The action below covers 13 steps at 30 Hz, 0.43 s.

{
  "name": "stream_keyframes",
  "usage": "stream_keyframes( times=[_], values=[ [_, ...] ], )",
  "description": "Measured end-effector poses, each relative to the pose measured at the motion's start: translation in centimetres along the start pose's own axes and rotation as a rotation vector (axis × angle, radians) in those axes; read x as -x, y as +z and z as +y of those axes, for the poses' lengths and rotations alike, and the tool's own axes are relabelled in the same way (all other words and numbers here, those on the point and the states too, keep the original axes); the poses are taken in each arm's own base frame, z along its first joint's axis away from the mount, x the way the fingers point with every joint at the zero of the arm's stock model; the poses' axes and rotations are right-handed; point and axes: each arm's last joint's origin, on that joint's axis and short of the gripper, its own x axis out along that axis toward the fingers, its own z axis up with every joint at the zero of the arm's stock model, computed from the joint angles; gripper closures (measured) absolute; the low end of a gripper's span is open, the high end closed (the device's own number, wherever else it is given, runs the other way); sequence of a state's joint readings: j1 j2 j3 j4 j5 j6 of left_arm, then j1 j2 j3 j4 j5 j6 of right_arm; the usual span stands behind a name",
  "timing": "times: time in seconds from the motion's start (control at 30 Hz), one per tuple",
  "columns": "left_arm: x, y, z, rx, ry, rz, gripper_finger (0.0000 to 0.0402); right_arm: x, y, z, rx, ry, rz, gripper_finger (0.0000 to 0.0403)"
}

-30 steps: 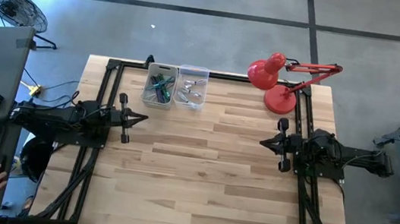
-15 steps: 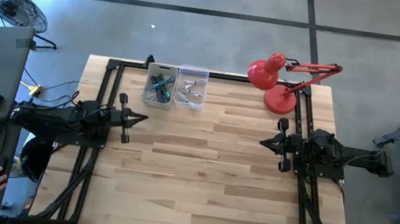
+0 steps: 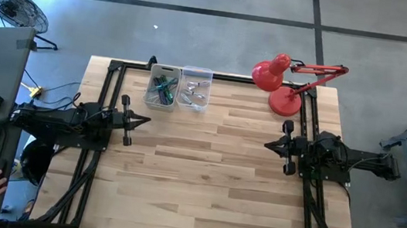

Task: Pick & Place USB Port
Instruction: Return to Home Position

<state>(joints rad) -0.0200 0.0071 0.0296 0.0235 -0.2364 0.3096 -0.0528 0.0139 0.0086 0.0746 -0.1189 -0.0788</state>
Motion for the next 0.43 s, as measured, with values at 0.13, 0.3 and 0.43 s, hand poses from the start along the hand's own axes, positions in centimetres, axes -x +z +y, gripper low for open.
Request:
stream_keyframes(
  times=[0.13, 0.3, 0.43],
  values=[
    [0.0, 0.0, 0.0, 0.0, 0.0, 0.0, 0.04, 0.0, 0.0, 0.0, 0.0, 0.001, 0.0, 0.0399],
    [0.0, 0.0, 0.0, 0.0, 0.0, 0.0, 0.04, 0.0, 0.0, 0.0, 0.0, 0.0, 0.0, 0.04],
    [0.0, 0.0, 0.0, 0.0, 0.0, 0.0, 0.04, 0.0, 0.0, 0.0, 0.0, 0.0, 0.0, 0.0402]
  ],
)
